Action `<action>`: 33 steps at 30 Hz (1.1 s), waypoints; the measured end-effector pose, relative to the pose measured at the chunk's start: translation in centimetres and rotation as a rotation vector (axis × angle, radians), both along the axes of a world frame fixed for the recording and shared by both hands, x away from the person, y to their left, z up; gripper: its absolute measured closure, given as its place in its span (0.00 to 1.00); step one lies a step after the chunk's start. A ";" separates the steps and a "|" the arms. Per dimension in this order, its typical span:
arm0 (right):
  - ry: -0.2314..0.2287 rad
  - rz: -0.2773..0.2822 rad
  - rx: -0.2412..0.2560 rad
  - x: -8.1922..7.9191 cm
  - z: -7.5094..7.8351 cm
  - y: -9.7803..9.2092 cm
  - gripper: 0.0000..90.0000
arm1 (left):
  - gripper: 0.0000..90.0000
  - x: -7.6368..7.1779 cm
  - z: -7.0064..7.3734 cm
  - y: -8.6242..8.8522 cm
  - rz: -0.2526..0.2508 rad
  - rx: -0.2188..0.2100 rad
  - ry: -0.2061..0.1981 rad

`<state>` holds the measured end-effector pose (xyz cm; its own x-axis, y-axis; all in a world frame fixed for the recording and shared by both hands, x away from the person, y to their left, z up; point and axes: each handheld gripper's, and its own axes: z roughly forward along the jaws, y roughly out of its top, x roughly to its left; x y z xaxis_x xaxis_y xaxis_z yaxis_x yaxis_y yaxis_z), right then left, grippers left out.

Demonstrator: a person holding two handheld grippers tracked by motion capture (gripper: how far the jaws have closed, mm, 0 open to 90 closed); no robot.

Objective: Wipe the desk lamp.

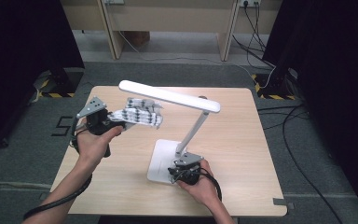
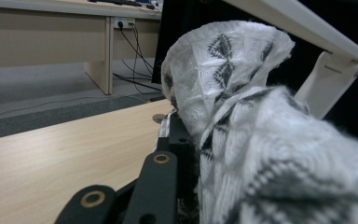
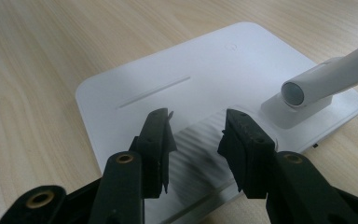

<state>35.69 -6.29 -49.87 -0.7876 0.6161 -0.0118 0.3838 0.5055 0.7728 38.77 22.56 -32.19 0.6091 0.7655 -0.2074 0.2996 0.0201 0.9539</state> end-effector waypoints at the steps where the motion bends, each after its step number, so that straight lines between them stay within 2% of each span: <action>1: 0.000 0.000 0.000 0.0 0.0 0.0 0.68 | 0.92 0.1 0.2 0.1 0.004 -0.003 -0.003; 12: 0.000 -0.002 -0.002 0.0 0.0 0.0 0.68 | 0.92 0.8 1.4 0.6 0.039 -0.031 -0.021; 22: 0.000 0.000 -0.002 0.0 0.0 0.0 0.68 | 0.92 1.4 1.7 0.9 0.074 -0.033 -0.022; 27: -0.001 0.001 -0.003 0.0 0.0 0.0 0.68 | 0.92 1.2 2.1 0.7 0.077 -0.043 -0.036; 33: 0.000 0.002 -0.003 0.0 0.0 0.1 0.68 | 0.92 1.1 2.2 0.3 0.070 -0.035 -0.049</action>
